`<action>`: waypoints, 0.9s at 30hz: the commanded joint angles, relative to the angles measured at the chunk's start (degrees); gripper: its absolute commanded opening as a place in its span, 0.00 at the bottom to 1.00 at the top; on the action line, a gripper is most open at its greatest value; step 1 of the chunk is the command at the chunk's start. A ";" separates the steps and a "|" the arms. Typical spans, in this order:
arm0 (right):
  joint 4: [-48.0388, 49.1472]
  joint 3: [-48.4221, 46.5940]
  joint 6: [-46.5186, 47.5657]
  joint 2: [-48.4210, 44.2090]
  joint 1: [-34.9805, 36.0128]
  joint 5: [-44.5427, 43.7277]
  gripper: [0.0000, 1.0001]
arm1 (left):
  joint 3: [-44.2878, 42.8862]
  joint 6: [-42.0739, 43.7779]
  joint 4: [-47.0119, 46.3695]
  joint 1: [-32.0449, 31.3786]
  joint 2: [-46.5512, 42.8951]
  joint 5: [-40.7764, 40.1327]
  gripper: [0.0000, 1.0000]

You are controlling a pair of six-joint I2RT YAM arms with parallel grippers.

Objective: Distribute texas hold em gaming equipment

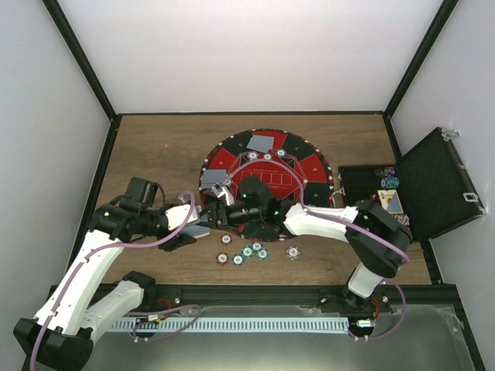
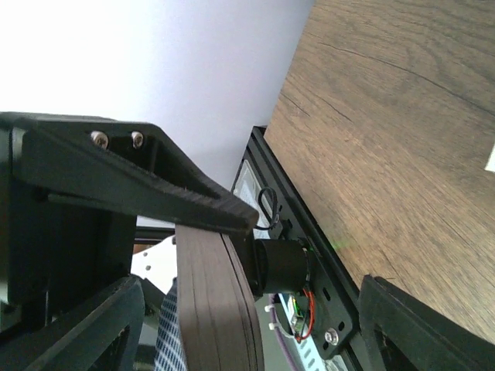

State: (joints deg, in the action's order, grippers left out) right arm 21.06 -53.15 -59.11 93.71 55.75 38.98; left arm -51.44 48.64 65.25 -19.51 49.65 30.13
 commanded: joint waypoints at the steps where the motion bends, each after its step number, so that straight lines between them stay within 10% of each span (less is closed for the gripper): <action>1: 3.64 -3.58 -1.82 3.01 0.72 2.72 0.77 | 0.00 1.35 -0.04 -0.05 -0.67 1.15 0.09; 27: 1.53 5.26 -2.22 -2.69 -3.80 1.45 0.43 | -0.47 1.79 0.27 -0.15 -1.11 0.64 0.09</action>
State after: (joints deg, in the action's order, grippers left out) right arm 25.39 -48.97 -61.39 92.82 52.80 42.30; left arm -51.42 49.69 65.76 -19.55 49.65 28.99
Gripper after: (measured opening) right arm 0.480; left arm 0.636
